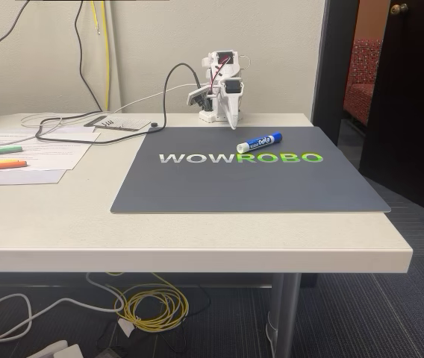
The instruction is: Pick up the blue marker.
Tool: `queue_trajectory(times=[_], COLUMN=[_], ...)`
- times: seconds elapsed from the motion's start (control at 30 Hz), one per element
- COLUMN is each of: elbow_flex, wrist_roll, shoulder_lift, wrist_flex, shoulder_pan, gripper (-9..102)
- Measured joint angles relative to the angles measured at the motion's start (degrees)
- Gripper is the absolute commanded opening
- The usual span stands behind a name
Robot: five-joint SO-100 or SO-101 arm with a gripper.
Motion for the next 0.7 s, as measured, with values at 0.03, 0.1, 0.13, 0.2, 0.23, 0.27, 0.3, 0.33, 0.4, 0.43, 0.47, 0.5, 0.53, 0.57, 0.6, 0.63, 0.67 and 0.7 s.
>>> queue_trajectory(times=[0.03, 0.1, 0.13, 0.2, 0.23, 0.27, 0.3, 0.33, 0.4, 0.43, 0.47, 0.5, 0.53, 0.57, 0.6, 0.63, 0.67, 0.7], elbow_flex=[0.0, 0.0, 0.0, 0.0, 0.0, 0.0, 0.0, 0.0, 0.0, 0.0, 0.0, 0.0, 0.0, 0.0, 0.0, 0.0, 0.0, 0.0], wrist_roll=[0.0, 0.09, 0.18, 0.18, 0.18, 0.18, 0.18, 0.18, 0.18, 0.18, 0.18, 0.18, 0.18, 0.18, 0.18, 0.18, 0.18, 0.18], shoulder_lift=[0.0, 0.0, 0.0, 0.0, 0.0, 0.0, 0.0, 0.0, 0.0, 0.0, 0.0, 0.0, 0.0, 0.0, 0.0, 0.0, 0.0, 0.0], wrist_flex=[0.0, 0.0, 0.0, 0.0, 0.0, 0.0, 0.0, 0.0, 0.0, 0.0, 0.0, 0.0, 0.0, 0.0, 0.0, 0.0, 0.0, 0.0], shoulder_pan=[0.0, 0.26, 0.44, 0.44, 0.44, 0.44, 0.44, 0.44, 0.44, 0.44, 0.44, 0.44, 0.44, 0.44, 0.44, 0.44, 0.44, 0.44], gripper=[0, 0, 0, 0, 0, 0, 0, 0, 0, 0, 0, 0, 0, 0, 0, 0, 0, 0])
